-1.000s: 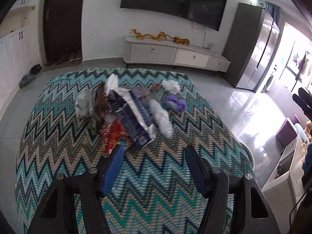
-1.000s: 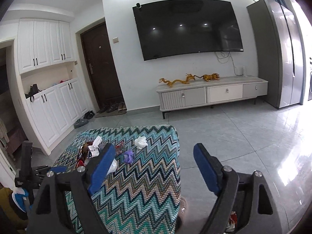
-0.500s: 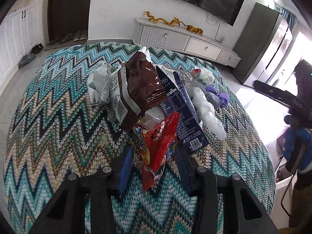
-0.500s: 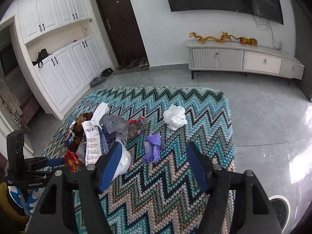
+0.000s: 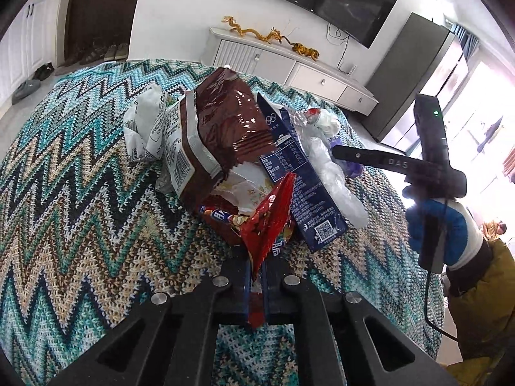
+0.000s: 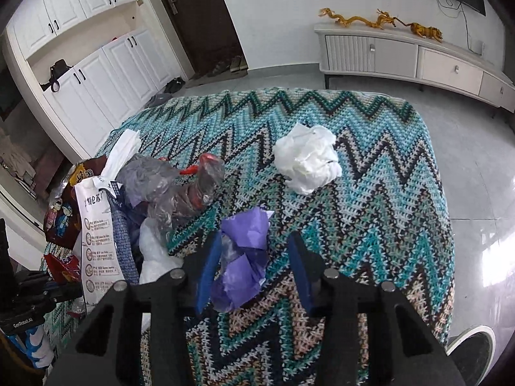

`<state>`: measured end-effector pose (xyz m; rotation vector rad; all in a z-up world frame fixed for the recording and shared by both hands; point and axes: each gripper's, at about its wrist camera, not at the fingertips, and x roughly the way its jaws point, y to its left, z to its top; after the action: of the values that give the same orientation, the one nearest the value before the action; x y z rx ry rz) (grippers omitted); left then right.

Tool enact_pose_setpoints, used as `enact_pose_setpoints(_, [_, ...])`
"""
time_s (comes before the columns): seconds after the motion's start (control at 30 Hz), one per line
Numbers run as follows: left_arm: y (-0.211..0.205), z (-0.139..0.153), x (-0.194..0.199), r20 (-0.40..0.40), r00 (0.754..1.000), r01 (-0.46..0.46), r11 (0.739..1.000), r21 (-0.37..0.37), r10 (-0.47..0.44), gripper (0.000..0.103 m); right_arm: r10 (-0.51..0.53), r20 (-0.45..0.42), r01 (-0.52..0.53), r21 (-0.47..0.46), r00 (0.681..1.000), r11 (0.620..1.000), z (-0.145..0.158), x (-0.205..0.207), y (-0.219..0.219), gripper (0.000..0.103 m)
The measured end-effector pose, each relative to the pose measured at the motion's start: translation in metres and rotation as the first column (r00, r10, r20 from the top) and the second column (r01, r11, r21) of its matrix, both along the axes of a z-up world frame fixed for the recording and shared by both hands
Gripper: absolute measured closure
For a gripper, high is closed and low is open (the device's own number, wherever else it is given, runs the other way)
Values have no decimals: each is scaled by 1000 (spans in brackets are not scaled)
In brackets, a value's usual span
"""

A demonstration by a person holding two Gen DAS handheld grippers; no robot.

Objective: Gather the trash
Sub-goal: 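Carry the red snack bag and purple bag over the trash bin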

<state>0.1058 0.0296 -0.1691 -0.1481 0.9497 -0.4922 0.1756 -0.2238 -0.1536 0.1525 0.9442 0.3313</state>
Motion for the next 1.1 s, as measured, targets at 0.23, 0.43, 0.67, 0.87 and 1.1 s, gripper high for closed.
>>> enact_pose_setpoints(0.23, [12, 16, -28, 43, 999, -20, 1000, 1, 20, 98, 25, 0, -25, -29, 1000, 999, 7, -15, 12, 77])
enact_pose_setpoints(0.43, [21, 38, -45, 92, 995, -39, 999, -9, 40, 98, 21, 36, -21, -10, 999, 1000, 25, -46, 13, 79])
enact_pose_setpoints(0.67, [26, 66, -75, 156, 987, -38, 999, -24, 42, 98, 41, 123, -42, 4, 992, 999, 69, -101, 15, 79])
enact_pose_setpoints(0.87, [19, 96, -102, 227, 974, -6, 1000, -2, 7, 99, 20, 206, -21, 2, 978, 1000, 107, -150, -1, 84])
enact_pose_setpoints(1.1, [-31, 120, -119, 259, 961, 84, 995, 53, -95, 99, -55, 283, 50, 27, 957, 998, 134, -199, -50, 84])
